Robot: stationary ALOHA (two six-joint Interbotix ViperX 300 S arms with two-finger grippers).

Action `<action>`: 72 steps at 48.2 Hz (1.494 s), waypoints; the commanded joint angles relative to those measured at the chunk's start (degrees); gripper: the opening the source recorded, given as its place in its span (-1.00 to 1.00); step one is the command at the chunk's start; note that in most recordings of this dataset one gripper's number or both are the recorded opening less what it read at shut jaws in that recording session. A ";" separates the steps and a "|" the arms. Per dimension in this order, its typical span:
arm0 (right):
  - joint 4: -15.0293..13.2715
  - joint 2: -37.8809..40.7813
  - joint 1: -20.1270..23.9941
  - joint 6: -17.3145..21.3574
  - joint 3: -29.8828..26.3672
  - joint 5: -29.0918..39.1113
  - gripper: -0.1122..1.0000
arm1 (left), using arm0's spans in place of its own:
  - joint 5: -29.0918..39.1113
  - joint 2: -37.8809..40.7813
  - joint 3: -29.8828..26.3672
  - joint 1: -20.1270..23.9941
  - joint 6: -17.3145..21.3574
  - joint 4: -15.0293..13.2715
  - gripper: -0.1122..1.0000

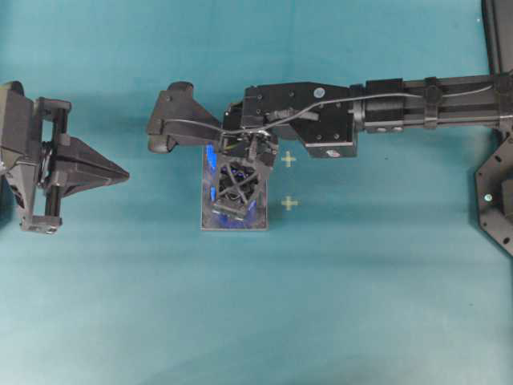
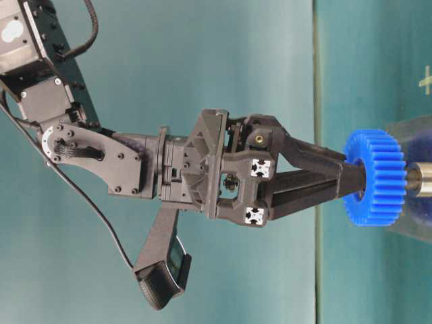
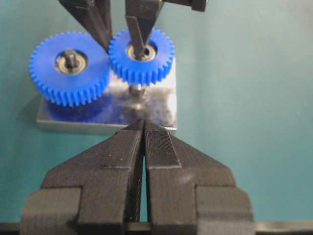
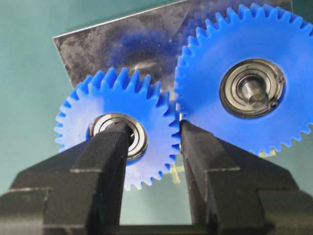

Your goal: Fit the small gear onto the shaft.

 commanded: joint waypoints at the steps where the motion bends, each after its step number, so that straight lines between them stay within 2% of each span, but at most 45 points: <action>1: 0.26 -1.05 0.62 0.00 -1.23 0.18 -0.17 | -0.53 -0.18 -0.79 0.00 -0.09 0.18 -0.79; 11: 0.18 -0.97 0.44 0.26 -1.58 0.09 -0.14 | -0.53 -0.18 -0.79 0.00 -0.09 0.18 -0.79; 13: 0.18 -0.97 0.44 0.26 -1.49 0.18 -0.01 | -0.53 -0.26 -0.79 -0.09 -0.09 0.18 -0.79; 17: -0.09 -1.05 0.53 0.62 -1.67 0.26 0.44 | -0.53 -0.26 -0.79 0.00 -0.09 0.18 -0.79; 19: -0.44 -1.05 0.53 0.79 -1.76 0.44 0.59 | -0.53 -0.26 -0.79 -0.09 -0.09 0.18 -0.79; 26: -1.49 -1.32 0.62 0.97 -2.46 1.41 0.57 | -0.53 -0.44 -0.62 0.00 -0.09 0.18 -0.79; 32: -3.25 -1.49 0.53 0.88 -3.34 3.34 0.48 | -0.53 -0.62 -0.53 -0.09 -0.18 0.18 -0.79; 36: -4.39 -1.49 0.53 0.70 -3.87 3.96 0.32 | -0.53 -0.70 -0.35 0.00 -0.18 0.18 -0.79; 46: -4.48 -0.18 0.44 0.09 -4.57 3.60 -0.46 | -0.53 -0.79 -0.18 -0.09 -0.18 0.18 -0.79; 52: -4.48 0.35 0.44 0.18 -4.66 3.52 -0.77 | -0.53 -0.79 -0.09 -0.09 -0.18 0.18 -0.79; 65: -4.48 0.62 0.44 0.53 -4.04 3.87 -0.81 | -0.53 -1.49 0.26 -0.09 -0.18 0.18 -0.79; 72: -2.64 0.35 1.14 0.53 -2.02 4.57 -0.81 | -0.53 -2.29 0.44 0.00 -0.18 0.18 -0.79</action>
